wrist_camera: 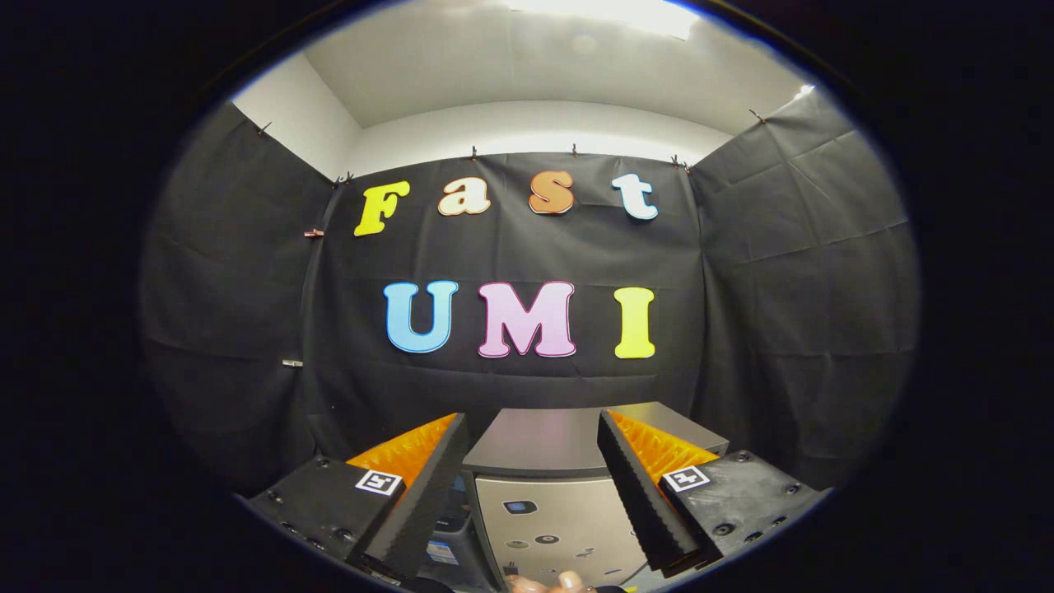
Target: Put the clothes into the washing machine and then close the washing machine lid.
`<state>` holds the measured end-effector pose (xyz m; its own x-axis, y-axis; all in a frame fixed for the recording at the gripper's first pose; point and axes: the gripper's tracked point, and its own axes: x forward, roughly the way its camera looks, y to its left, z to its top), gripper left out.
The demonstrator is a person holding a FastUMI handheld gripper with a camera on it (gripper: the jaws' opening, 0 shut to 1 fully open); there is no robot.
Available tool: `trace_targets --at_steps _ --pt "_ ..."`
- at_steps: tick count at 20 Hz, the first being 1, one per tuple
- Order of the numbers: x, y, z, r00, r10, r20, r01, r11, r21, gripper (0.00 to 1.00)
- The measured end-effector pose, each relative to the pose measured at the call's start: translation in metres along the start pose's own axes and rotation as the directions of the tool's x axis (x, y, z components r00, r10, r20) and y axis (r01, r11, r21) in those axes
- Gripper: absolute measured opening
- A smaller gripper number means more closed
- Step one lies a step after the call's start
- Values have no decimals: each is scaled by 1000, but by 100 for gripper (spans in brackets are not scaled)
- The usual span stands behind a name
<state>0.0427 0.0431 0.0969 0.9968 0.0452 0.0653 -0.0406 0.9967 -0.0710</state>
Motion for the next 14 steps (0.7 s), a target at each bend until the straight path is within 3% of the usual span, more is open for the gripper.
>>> trace_targets --at_steps 14 --pt "3 0 4 1000 17 13 -17 1000 2 99"
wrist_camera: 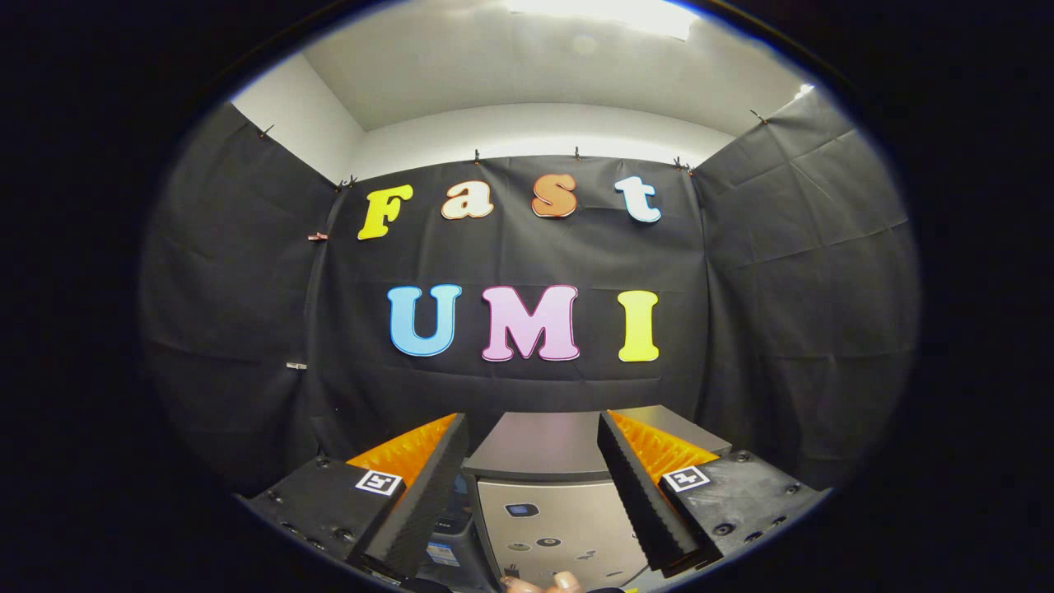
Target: Put the clothes into the washing machine and then close the washing machine lid.
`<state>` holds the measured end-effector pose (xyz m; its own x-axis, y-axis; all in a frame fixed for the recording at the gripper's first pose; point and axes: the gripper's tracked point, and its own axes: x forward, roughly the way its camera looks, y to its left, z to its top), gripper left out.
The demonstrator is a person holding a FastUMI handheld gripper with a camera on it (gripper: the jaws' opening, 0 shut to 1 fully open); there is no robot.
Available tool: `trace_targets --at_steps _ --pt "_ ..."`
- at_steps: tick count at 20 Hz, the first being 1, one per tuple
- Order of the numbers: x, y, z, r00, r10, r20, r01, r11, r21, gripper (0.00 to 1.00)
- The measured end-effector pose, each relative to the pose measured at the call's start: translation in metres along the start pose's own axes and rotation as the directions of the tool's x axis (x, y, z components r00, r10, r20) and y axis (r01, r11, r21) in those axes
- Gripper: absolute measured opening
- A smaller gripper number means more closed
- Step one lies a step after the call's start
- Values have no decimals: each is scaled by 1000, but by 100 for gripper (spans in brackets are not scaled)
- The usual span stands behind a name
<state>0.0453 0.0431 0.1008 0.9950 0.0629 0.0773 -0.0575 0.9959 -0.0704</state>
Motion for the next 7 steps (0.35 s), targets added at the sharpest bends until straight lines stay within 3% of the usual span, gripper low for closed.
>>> trace_targets --at_steps 7 --pt "-3 1 1 1000 1 4 -1 1000 -7 99"
